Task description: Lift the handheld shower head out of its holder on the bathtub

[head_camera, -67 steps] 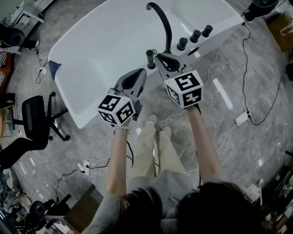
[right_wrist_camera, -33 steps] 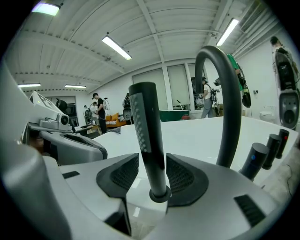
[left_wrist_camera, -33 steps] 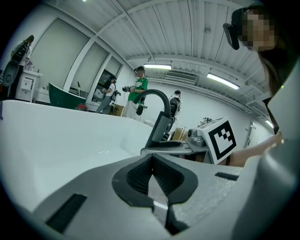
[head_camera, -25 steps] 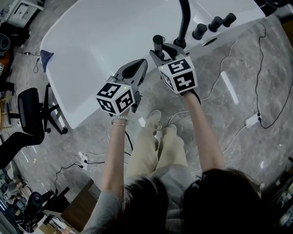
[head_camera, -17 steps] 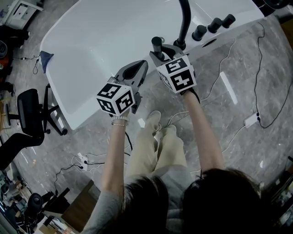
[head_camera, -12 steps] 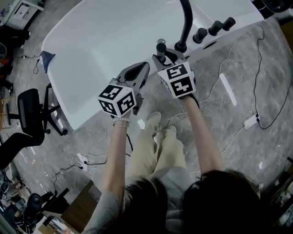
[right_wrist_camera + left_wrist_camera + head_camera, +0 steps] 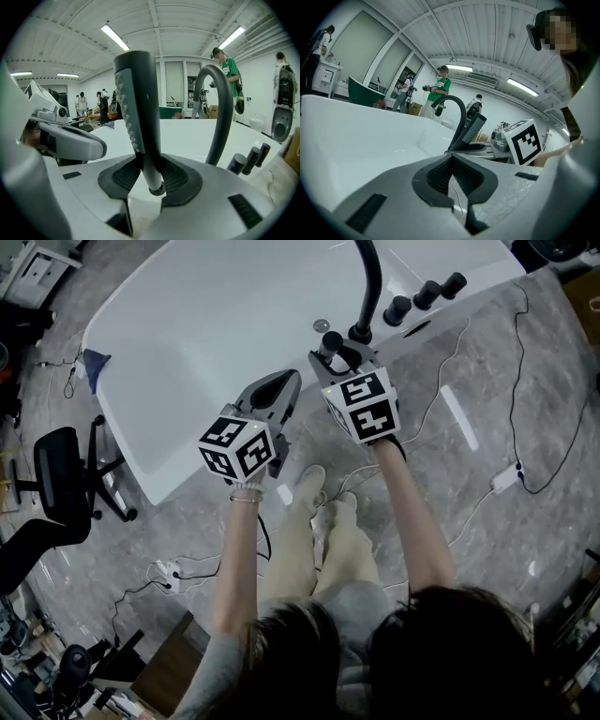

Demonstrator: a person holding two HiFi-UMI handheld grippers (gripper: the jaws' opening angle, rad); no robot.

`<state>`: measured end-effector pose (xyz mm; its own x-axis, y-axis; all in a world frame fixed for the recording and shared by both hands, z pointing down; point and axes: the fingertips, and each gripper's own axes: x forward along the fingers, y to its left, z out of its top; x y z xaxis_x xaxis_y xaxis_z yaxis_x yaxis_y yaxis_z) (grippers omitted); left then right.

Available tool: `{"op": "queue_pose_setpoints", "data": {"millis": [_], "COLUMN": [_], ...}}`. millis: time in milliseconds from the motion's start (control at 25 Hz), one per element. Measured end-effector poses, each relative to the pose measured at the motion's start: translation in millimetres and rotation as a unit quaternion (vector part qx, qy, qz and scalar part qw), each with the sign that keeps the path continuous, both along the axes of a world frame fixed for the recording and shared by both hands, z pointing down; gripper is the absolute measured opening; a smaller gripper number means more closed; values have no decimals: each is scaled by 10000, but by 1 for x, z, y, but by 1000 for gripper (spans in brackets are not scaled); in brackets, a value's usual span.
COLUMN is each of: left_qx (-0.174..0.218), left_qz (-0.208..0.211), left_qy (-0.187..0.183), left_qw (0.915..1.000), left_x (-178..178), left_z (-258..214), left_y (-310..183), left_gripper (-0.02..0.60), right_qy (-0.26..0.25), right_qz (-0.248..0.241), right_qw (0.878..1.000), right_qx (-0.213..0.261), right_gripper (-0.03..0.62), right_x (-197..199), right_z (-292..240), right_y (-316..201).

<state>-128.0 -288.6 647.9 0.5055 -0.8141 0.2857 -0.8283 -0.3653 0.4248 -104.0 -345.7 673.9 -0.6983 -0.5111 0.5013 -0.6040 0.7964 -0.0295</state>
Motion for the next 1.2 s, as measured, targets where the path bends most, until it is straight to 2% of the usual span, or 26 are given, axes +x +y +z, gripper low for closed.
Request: {"op": "queue_pose_setpoints", "data": {"millis": [720,1200], "left_qx": [331,614], "left_qz": [-61,212], "left_qy": [108,116], "left_qw": [9994,9978], "left_x": [3,12], "left_z": [-84,-160], "left_y": [10,31], "left_gripper": [5,5], "right_qy": [-176,-434], "right_qz": [39,78], "right_qw": [9994,9972], "right_qx": [300,605], "right_gripper": [132,132], "right_x": [11,19], "right_z": [-98,-190], "right_y": [20,41]}}
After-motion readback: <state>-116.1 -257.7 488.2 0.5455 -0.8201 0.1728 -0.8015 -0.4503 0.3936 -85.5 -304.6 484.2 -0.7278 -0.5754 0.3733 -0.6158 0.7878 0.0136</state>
